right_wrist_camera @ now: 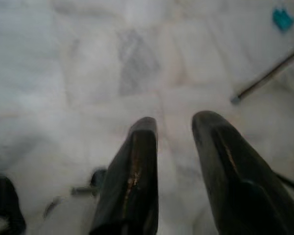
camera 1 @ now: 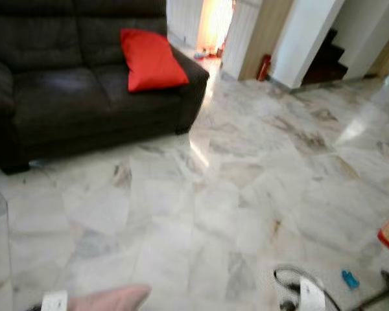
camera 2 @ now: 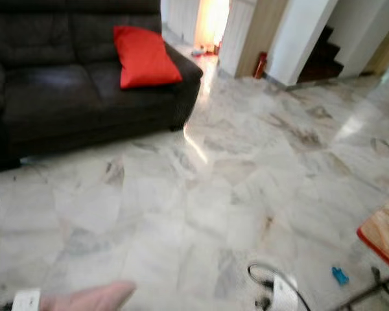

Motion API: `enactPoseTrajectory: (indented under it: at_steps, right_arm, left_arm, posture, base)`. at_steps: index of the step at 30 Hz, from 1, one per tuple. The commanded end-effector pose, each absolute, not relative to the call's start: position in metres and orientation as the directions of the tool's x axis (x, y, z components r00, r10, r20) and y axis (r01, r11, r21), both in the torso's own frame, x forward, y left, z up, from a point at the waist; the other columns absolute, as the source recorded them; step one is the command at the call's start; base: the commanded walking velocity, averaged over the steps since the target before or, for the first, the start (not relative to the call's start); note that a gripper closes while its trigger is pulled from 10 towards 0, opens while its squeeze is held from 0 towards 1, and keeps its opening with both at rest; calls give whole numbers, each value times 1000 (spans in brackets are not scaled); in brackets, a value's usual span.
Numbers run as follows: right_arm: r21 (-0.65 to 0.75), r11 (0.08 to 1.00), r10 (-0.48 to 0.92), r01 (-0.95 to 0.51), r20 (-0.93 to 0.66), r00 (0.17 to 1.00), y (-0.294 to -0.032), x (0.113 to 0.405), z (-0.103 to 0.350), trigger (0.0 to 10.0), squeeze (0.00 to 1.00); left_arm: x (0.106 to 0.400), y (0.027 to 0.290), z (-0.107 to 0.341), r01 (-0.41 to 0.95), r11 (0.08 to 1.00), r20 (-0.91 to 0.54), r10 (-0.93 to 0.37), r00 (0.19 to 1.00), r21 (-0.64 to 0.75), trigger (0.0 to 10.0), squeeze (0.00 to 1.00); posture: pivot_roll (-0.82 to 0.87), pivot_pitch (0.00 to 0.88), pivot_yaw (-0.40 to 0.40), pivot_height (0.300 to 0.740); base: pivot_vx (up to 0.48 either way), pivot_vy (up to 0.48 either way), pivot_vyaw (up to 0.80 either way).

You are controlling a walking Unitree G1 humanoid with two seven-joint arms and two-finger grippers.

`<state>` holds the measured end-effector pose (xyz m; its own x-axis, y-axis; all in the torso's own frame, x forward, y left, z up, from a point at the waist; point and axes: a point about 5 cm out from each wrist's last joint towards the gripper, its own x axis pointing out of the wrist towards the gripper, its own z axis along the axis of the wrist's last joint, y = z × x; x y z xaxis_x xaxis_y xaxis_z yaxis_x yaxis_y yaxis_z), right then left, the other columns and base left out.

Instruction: Move the pillow to the sofa from floor

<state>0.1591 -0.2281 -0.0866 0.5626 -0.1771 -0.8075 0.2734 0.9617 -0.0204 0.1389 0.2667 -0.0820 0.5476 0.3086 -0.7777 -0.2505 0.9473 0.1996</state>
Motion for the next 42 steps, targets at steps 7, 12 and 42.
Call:
enactPoseTrajectory:
  at_steps: [7,12,42]
  right_arm:
    - [0,959,-171,283,-795,582,-223,168,-84,10000,0]
    - [9,959,-165,282,-792,588,-219,171,-84,10000,0]
    - [-24,966,-172,256,-797,578,-226,168,-83,10000,0]
  left_arm:
    - [125,264,-88,-236,951,-798,299,523,202,10000,0]
    - [131,263,-86,-217,954,-793,292,534,205,10000,0]
    - [148,258,-82,-191,962,-788,272,552,198,10000,0]
  posture:
    - [142,0,-132,740]
    - [131,0,-117,740]
    - [97,0,-125,740]
  base:
    - [-302,0,-379]
    - [-301,0,-511]
    - [-50,0,0]
